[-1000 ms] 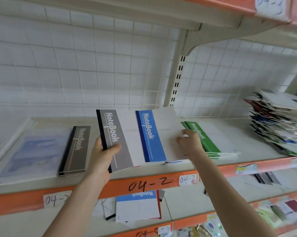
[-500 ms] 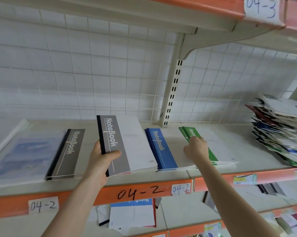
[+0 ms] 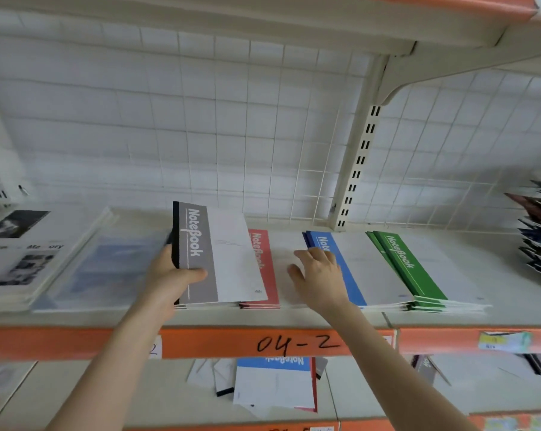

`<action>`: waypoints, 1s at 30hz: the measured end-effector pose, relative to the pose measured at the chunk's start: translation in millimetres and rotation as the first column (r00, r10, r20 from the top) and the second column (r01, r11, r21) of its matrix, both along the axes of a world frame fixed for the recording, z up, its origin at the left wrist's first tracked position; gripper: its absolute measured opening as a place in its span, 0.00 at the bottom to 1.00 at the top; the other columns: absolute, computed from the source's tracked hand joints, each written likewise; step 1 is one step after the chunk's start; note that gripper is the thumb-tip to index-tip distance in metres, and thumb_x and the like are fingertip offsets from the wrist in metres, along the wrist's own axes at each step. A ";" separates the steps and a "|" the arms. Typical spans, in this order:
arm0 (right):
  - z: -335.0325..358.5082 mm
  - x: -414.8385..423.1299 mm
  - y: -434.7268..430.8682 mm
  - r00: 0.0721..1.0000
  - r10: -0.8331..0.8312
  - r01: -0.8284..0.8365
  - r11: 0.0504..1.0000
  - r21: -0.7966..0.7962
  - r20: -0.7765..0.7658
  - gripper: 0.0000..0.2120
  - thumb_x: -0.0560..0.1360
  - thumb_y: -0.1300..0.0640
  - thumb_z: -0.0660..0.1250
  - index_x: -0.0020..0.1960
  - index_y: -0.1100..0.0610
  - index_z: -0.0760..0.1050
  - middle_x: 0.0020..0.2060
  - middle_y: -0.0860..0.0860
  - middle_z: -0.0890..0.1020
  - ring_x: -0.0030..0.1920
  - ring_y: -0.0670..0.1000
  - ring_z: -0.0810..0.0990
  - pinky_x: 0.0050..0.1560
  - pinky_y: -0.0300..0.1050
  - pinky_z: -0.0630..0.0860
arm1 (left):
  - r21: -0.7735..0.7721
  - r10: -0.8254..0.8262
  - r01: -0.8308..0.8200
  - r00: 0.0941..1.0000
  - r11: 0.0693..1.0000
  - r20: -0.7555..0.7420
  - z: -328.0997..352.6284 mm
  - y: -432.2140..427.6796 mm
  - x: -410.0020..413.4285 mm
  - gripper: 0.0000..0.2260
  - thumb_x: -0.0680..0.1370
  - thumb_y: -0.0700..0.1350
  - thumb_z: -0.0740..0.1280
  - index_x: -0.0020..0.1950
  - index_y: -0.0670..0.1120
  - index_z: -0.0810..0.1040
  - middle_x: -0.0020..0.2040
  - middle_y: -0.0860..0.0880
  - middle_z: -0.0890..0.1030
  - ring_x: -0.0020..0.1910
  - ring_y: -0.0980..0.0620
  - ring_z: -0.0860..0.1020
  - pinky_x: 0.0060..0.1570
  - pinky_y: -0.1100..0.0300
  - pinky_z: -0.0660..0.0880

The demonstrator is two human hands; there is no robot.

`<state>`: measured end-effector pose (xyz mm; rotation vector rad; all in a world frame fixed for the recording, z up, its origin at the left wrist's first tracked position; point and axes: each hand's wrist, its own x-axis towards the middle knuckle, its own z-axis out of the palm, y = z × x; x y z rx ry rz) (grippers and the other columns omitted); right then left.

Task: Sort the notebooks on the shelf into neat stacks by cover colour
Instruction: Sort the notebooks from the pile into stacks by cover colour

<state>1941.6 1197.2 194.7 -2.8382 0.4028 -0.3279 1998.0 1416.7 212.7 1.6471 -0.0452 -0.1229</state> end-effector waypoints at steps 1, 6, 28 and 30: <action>-1.2 1.5 4.5 1.000 0.009 -0.009 1.000 0.010 0.014 0.19 0.80 0.50 0.56 0.69 0.55 0.68 0.65 0.52 0.71 0.67 0.56 0.63 0.66 0.50 0.63 | 0.063 0.027 -0.029 0.999 0.998 0.029 0.4 7.3 3.1 0.17 0.70 0.26 0.67 0.42 0.50 0.73 0.40 0.50 0.78 0.38 0.53 0.76 0.36 0.63 0.69; -8.7 6.6 21.7 0.999 0.032 -0.034 0.999 0.041 0.040 0.19 0.80 0.50 0.56 0.68 0.56 0.69 0.64 0.53 0.72 0.67 0.56 0.65 0.67 0.49 0.63 | 0.565 0.025 -0.093 0.992 0.820 0.127 -7.3 34.4 23.2 0.11 0.69 0.37 0.72 0.48 0.46 0.75 0.42 0.48 0.79 0.44 0.45 0.78 0.42 0.55 0.75; -19.6 -6.3 33.3 0.979 0.169 -0.184 0.973 -0.140 -0.114 0.23 0.80 0.42 0.46 0.71 0.50 0.62 0.69 0.49 0.66 0.70 0.51 0.60 0.69 0.49 0.56 | 0.972 -0.516 0.039 0.852 0.233 0.090 -43.7 3.8 -14.9 0.21 0.82 0.56 0.45 0.75 0.58 0.51 0.78 0.51 0.46 0.76 0.46 0.44 0.70 0.37 0.45; -17.5 -9.1 31.5 0.982 0.165 -0.176 0.974 -0.143 -0.087 0.29 0.77 0.38 0.41 0.70 0.51 0.64 0.68 0.49 0.67 0.70 0.52 0.61 0.69 0.51 0.56 | 0.965 -0.515 0.010 0.847 0.263 0.131 -40.3 -0.7 -15.6 0.22 0.81 0.57 0.47 0.75 0.56 0.53 0.77 0.51 0.51 0.76 0.47 0.46 0.70 0.37 0.49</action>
